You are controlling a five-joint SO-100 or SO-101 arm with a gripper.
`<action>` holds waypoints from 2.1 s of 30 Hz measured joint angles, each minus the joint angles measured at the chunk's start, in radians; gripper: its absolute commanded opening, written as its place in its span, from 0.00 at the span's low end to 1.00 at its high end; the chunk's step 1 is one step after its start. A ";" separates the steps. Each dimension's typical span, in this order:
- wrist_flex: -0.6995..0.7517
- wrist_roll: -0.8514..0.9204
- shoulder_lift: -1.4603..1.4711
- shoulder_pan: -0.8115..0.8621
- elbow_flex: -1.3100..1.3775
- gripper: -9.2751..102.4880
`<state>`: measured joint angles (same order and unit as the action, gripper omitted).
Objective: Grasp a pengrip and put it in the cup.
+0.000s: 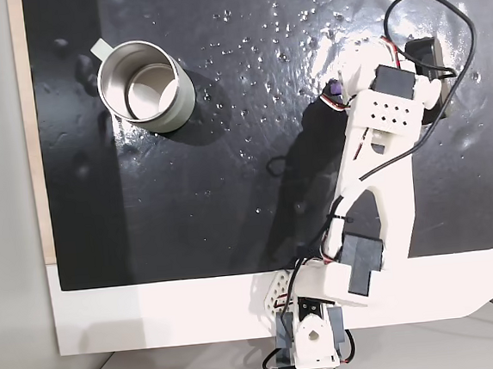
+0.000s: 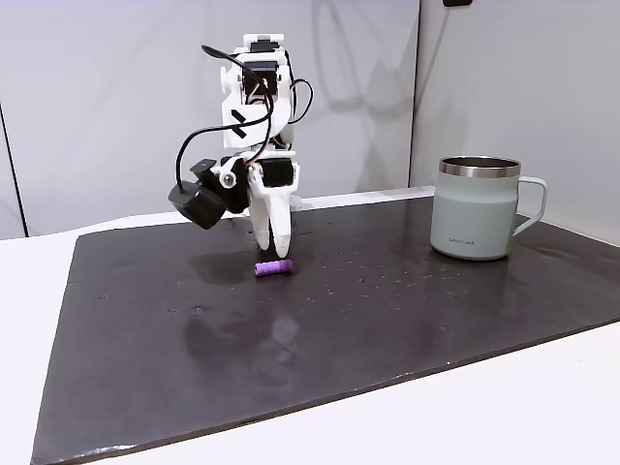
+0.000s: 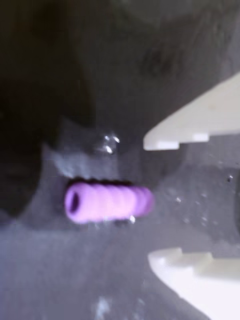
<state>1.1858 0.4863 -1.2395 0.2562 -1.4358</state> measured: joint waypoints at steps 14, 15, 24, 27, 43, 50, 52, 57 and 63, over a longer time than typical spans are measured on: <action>-0.029 0.014 0.129 0.017 0.051 0.21; -0.029 0.014 0.135 0.017 0.058 0.17; -0.029 0.017 0.161 0.018 0.083 0.08; -0.025 0.017 0.161 0.018 0.084 0.08; 0.449 -0.008 -0.023 0.084 0.480 0.09; 0.495 -0.002 -0.215 0.106 0.505 0.09; 0.495 0.000 -0.247 0.103 0.497 0.09; 0.495 -0.026 -0.259 0.020 0.488 0.08; 0.495 -0.094 -0.313 -0.141 0.488 0.08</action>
<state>1.6812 0.3927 -1.5524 0.1150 -0.9480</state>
